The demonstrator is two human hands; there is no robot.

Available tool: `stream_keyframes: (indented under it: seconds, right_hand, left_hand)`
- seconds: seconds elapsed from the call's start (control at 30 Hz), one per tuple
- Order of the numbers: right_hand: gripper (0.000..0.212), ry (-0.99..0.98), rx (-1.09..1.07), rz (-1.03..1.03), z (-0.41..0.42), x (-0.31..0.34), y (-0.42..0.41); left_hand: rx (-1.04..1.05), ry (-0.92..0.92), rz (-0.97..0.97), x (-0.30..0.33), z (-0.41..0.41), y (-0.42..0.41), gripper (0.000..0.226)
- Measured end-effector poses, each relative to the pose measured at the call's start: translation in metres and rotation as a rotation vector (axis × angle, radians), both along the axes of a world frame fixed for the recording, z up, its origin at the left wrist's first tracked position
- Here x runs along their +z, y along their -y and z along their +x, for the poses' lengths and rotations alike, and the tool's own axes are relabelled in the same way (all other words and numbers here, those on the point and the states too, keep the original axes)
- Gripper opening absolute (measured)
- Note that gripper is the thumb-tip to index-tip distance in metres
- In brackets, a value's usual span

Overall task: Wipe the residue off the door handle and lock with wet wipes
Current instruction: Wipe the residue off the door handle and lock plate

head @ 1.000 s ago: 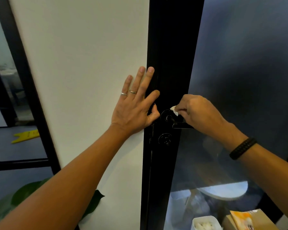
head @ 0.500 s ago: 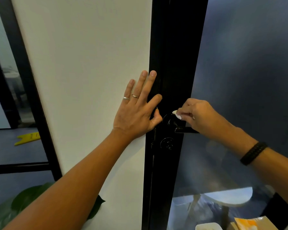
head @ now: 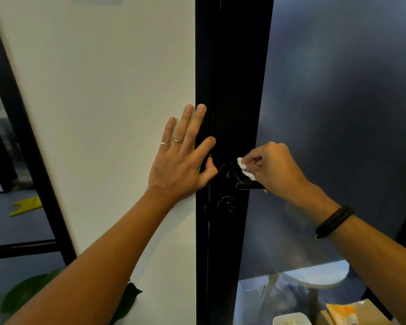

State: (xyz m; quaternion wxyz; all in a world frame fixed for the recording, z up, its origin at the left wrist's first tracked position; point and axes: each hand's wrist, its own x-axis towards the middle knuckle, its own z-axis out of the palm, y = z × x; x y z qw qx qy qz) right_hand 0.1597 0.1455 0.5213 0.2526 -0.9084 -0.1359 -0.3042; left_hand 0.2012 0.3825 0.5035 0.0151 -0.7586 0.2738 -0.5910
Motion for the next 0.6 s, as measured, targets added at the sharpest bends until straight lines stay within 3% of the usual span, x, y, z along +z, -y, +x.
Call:
stream_keyframes:
  seconds: [0.1,0.23,0.37,0.5,0.6]
  right_hand:
    - [0.008,0.027,-0.01,0.025,0.0,-0.005,-0.001]
    - [0.007,-0.103,-0.054,0.009,0.005,0.005,0.007]
    - [0.001,0.038,-0.024,0.125,-0.002,-0.001,0.003]
    - [0.011,-0.068,-0.081,0.087,0.005,-0.001,0.011]
    - [0.011,0.03,-0.083,0.154,0.004,-0.002,0.012]
  left_hand:
    - [0.004,-0.004,0.0,0.001,-0.001,0.0,0.035]
    - [0.004,-0.01,0.004,0.001,-0.001,0.0,0.035]
    - [0.003,-0.014,0.0,0.0,0.001,0.0,0.035]
    - [-0.009,-0.013,0.003,0.001,0.0,0.0,0.035]
    - [-0.013,-0.008,0.001,0.001,0.0,0.001,0.035]
